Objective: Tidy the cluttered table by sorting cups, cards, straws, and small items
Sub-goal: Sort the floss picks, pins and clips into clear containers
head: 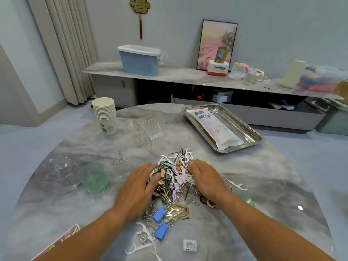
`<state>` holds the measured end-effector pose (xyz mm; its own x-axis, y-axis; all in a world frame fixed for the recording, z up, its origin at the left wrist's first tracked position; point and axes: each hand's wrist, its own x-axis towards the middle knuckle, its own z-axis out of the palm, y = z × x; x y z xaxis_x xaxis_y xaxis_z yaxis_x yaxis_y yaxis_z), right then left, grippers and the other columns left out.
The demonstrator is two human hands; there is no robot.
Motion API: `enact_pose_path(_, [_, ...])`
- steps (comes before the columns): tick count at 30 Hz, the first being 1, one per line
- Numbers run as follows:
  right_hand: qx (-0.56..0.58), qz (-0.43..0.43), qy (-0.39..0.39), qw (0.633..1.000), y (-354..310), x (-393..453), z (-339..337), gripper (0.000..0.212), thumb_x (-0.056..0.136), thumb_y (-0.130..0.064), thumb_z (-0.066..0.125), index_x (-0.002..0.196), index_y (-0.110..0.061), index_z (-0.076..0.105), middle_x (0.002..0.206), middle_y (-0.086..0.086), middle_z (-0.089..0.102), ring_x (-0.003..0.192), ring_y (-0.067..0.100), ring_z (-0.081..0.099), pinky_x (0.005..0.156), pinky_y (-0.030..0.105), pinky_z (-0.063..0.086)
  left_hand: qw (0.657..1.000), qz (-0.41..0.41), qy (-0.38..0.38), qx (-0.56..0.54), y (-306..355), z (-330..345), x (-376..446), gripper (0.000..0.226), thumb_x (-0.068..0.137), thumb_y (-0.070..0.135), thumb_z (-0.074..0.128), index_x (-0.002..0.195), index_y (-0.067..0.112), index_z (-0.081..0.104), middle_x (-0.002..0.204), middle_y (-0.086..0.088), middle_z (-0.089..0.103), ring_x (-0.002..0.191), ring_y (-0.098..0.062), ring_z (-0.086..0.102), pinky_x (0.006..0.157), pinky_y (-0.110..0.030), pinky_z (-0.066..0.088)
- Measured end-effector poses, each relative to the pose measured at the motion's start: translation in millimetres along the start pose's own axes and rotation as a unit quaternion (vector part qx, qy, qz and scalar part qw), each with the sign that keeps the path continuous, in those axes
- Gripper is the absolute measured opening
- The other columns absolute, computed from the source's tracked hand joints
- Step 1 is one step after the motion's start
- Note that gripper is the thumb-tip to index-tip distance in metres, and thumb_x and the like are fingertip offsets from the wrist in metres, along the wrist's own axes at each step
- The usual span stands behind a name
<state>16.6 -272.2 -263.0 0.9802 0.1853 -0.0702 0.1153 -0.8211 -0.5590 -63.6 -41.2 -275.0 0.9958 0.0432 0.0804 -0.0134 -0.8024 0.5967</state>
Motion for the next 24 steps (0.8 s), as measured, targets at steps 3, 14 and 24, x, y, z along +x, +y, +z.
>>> enact_pose_path(3, [0.017,-0.006,0.058,0.998,-3,15,-8,0.069,0.102,-0.066,0.025,0.15,-0.02,0.045,0.157,0.003,0.043,0.144,0.021,0.039,0.118,0.041,0.032,0.995,-0.032,0.09,-0.035,-6,-3,12,0.061,0.101,0.067,0.019,0.155,0.04,0.024,0.165,0.014,0.016,0.152,-0.006,0.009,0.122,-0.037,0.014])
enact_pose_path(14, [-0.083,-0.052,-0.061,0.993,3,68,0,0.071,0.101,-0.064,0.006,0.163,-0.031,0.01,0.169,-0.011,0.006,0.156,0.011,-0.002,0.126,0.046,-0.007,0.969,-0.21,0.054,0.119,-30,-9,76,0.084,0.095,0.073,0.002,0.161,0.022,-0.003,0.168,-0.01,-0.009,0.154,-0.024,-0.012,0.124,-0.044,-0.009])
enact_pose_path(24, [-0.09,-0.136,-0.119,0.979,-14,56,8,0.054,0.109,-0.049,0.018,0.161,-0.036,0.014,0.169,-0.013,0.008,0.156,0.011,-0.001,0.126,0.044,-0.007,0.986,0.04,-0.105,0.125,-28,-14,63,0.06,0.105,0.054,0.006,0.161,0.033,0.005,0.168,0.013,-0.001,0.151,0.0,-0.006,0.124,-0.032,-0.007])
